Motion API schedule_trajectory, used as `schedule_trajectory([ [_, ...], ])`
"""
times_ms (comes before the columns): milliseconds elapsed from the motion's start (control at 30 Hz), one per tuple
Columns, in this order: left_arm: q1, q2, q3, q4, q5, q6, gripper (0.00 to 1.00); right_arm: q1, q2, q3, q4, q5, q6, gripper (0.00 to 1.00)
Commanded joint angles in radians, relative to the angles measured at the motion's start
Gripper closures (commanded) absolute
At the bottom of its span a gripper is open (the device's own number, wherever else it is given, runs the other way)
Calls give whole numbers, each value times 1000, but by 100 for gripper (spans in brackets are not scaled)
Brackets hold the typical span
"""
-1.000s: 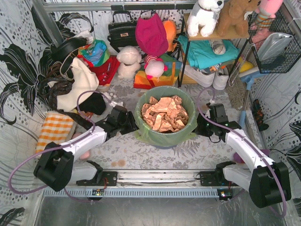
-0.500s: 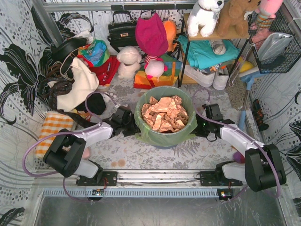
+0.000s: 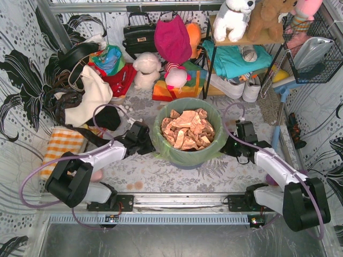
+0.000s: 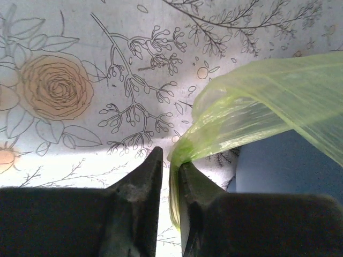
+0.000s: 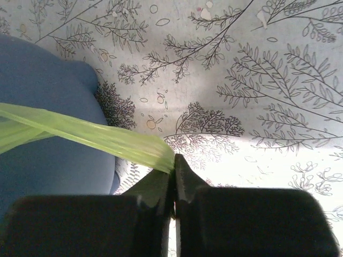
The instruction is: Tie the trash bag
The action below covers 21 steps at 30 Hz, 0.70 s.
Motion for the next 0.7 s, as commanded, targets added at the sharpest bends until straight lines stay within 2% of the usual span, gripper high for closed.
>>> schedule_trajectory([
  [0, 1, -83, -12, -51, -89, -4, 78, -6, -70, 3, -87, 77, 12, 100],
  [267, 1, -363, -49, -48, -108, -19, 98, -6, -222, 91, -188, 72, 17, 100],
  [467, 2, -543, -56, -35, -63, -8, 100, -6, -308, 215, -247, 51, 22, 100],
  [667, 2, -666, -52, 61, 9, 16, 100, -7, -338, 316, -194, -23, 73, 100],
])
